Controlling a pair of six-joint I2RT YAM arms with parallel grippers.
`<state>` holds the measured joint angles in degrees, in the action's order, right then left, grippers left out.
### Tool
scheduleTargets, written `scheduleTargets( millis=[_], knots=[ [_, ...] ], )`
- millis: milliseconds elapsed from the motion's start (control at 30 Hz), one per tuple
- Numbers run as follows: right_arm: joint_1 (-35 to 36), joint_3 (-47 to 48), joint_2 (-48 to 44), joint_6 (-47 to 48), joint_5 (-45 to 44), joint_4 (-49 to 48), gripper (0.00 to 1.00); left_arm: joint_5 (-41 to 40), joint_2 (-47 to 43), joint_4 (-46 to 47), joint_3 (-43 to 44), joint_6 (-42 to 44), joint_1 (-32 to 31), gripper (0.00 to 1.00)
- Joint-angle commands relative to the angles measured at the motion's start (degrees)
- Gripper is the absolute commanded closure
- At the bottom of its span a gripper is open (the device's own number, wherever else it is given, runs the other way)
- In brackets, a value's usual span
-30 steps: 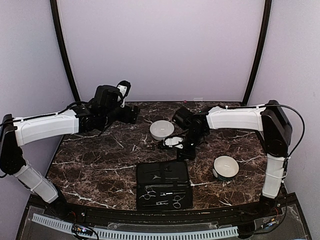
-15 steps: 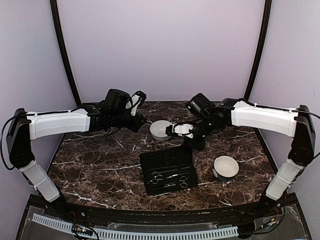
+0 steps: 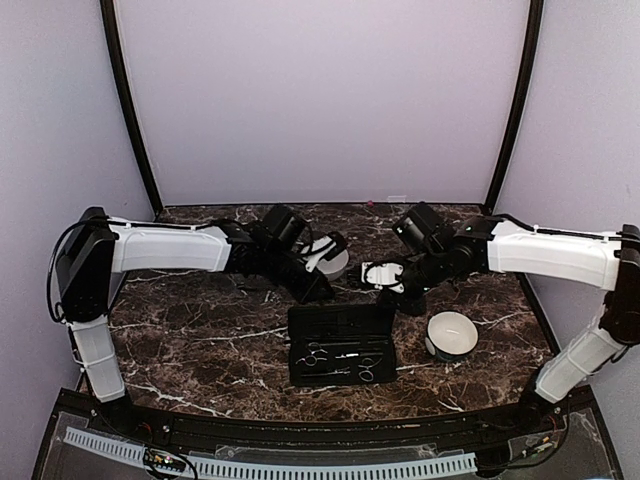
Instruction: Sort the hair-cutting tools
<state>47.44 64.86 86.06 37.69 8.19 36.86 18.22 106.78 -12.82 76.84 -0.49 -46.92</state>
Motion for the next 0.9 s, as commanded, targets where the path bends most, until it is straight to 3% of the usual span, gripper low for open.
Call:
scheduleTargets(
  millis=[0, 167, 233, 600, 867],
  knots=[
    [0.9, -2.8, -2.8, 0.5, 2.6, -0.2, 0.96, 4.3, 2.4, -5.4, 2.6, 4.8, -5.2, 1.00],
    [2.1, -7.3, -8.4, 1.3, 8.9, 3.2, 0.75, 8.9, 3.6, -5.3, 2.9, 4.8, -6.9, 1.00],
    [2.1, -8.5, -11.3, 1.4, 10.3, 3.9, 0.71, 11.7, 3.6, -5.5, 3.0, 4.9, -7.0, 1.00],
    [2.0, -8.4, -12.5, 1.0, 9.2, 4.4, 0.68, 21.4, 7.7, -5.9, 2.7, 4.8, -9.6, 1.00],
    [2.0, -8.1, -13.4, 1.0, 8.0, 4.6, 0.67, 21.1, 10.0, -8.0, 4.6, 5.9, -12.1, 1.00]
  ],
)
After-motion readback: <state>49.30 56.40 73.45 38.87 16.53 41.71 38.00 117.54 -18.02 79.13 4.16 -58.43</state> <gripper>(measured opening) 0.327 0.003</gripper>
